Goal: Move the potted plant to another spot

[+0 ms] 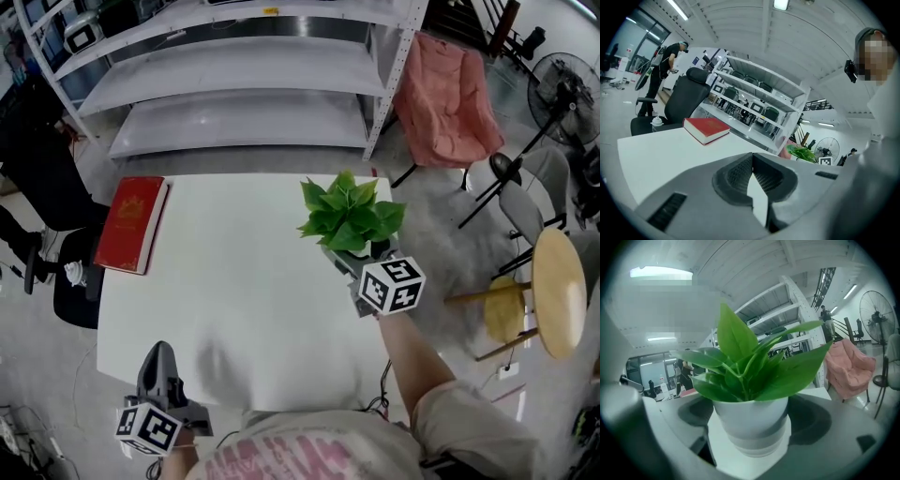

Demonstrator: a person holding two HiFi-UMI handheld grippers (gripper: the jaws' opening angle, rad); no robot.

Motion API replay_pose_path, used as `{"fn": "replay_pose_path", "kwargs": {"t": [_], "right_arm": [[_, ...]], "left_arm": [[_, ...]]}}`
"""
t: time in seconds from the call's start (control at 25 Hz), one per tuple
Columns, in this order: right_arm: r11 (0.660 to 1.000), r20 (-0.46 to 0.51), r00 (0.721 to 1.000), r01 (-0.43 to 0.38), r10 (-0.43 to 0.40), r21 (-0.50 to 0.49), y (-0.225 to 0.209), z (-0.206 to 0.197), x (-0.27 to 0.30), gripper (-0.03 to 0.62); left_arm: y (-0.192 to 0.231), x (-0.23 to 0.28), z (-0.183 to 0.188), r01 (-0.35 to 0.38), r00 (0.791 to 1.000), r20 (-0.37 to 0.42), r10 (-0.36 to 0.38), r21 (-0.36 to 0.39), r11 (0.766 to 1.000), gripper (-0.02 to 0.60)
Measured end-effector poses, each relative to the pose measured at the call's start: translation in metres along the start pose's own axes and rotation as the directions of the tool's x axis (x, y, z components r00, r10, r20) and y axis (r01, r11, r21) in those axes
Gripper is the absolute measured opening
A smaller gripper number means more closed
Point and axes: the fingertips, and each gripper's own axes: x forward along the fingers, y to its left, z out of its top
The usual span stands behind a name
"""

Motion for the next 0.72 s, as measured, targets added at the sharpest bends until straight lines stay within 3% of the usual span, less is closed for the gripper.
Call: {"fn": "replay_pose_path", "kwargs": {"t": [0.24, 0.72], "right_arm": [[1.0, -0.009, 1.0, 0.014, -0.013, 0.024, -0.009, -0.007, 0.006, 0.508], [0.997, -0.011, 1.0, 0.005, -0.004, 0.074, -0.005, -0.013, 0.011, 0.508]], "left_arm": [[0.006, -0.007, -0.004, -0.04, 0.999, 0.003, 0.04, -0.029, 0.999, 0.003], [0.001, 0.005, -0.002, -0.03, 1.0, -0.002, 0.03, -0.035, 0.999, 0.002]]}}
